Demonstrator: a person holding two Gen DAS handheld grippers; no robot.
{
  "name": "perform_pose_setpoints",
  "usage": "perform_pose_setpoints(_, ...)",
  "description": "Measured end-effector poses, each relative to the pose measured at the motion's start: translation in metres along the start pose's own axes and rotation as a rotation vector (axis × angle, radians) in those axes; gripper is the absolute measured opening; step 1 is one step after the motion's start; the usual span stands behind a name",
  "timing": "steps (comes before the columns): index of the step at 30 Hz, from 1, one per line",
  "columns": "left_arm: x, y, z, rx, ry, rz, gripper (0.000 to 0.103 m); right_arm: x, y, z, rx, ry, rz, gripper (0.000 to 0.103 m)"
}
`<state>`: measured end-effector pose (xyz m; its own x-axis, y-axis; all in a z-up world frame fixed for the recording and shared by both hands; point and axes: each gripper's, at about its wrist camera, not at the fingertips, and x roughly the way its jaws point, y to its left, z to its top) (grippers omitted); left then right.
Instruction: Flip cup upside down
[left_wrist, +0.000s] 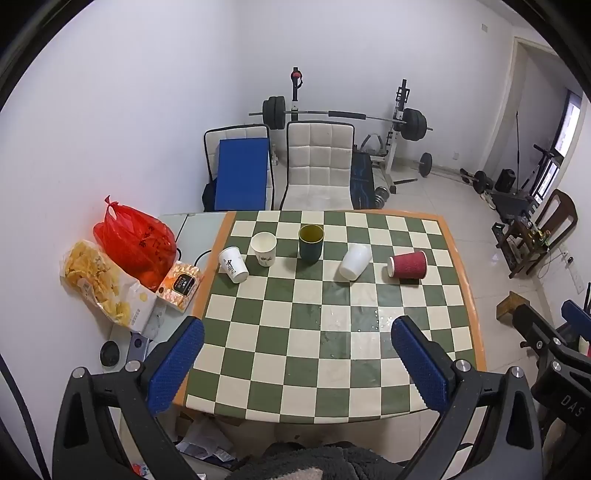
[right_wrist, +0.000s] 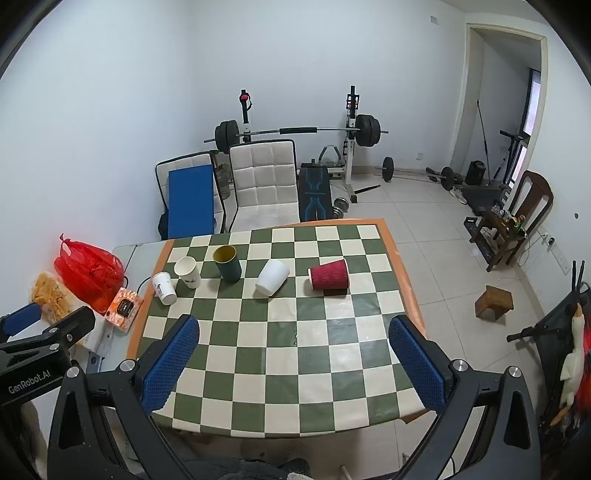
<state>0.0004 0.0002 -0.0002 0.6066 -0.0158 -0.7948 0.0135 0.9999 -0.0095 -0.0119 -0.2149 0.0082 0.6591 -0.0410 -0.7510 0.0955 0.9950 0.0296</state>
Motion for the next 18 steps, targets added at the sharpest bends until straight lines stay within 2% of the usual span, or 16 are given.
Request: perform_pose_setpoints(18, 0.0024, -0.0016, -0.0015, 0.004, -0.006, 0.005, 0.103, 0.0000, 0.0004, 0.0005, -0.004, 0.002, -0.004, 0.103)
